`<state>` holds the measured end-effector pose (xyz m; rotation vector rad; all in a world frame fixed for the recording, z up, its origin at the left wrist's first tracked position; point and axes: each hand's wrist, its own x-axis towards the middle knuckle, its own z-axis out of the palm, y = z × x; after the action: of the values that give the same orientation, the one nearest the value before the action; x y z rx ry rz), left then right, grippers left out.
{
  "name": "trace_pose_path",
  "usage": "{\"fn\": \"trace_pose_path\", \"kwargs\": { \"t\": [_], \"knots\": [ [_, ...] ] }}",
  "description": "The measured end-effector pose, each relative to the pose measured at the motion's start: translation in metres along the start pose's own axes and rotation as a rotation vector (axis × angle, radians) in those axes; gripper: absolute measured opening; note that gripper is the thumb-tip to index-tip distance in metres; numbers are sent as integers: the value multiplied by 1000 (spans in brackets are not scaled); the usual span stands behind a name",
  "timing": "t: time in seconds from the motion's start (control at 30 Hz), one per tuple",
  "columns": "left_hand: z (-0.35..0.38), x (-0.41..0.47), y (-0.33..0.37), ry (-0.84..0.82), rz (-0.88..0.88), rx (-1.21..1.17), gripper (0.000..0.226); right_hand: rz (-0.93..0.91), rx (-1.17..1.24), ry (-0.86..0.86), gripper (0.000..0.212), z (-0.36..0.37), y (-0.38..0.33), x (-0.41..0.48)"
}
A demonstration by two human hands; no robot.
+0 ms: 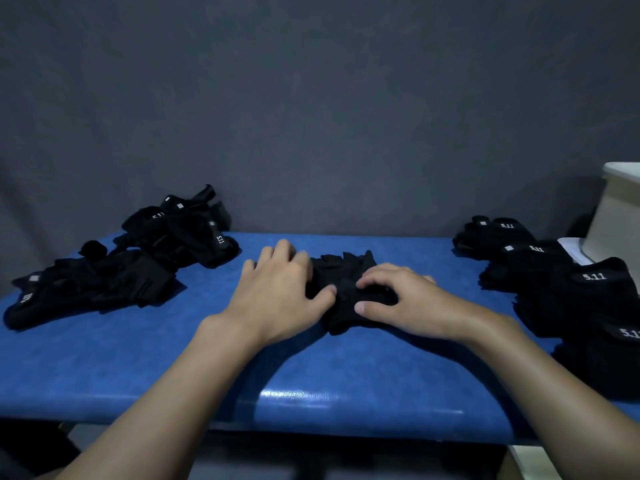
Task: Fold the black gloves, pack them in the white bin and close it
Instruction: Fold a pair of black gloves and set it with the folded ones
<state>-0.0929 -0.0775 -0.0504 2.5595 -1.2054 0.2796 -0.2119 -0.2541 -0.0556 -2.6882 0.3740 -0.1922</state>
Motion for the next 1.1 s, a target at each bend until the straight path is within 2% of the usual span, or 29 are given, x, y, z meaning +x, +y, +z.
{"fn": "trace_pose_path", "kwargs": {
  "t": [0.1,0.2,0.33,0.43,0.57,0.67,0.73,0.8,0.93,1.1],
  "knots": [
    [-1,0,4,40,144,-293,41,3,-6,-25,45,-4,-2,-1],
    [4,-1,5,-100,259,-199,63,-11,-49,-81,49,-7,-4,-3],
    [9,-1,-1,-201,229,-5,68,-40,-72,-170,76,-7,0,-3],
    [7,1,-2,-260,212,51,72,-13,-122,-254,87,-11,4,-2],
    [10,2,-3,-233,172,-43,73,-12,-139,-243,87,-16,8,-3],
    [13,3,-6,-193,162,-129,83,-75,31,-108,84,-13,8,-2],
    [14,4,-7,-200,167,-134,79,-73,152,-50,91,-12,8,1],
    [13,5,-9,-221,170,-108,72,-51,180,-96,101,-11,11,3],
    [13,9,-11,-284,175,-3,81,21,-23,-288,99,-7,17,5],
    [13,10,-13,-342,141,-21,91,27,-82,-312,97,-11,14,6]
  ]
}}
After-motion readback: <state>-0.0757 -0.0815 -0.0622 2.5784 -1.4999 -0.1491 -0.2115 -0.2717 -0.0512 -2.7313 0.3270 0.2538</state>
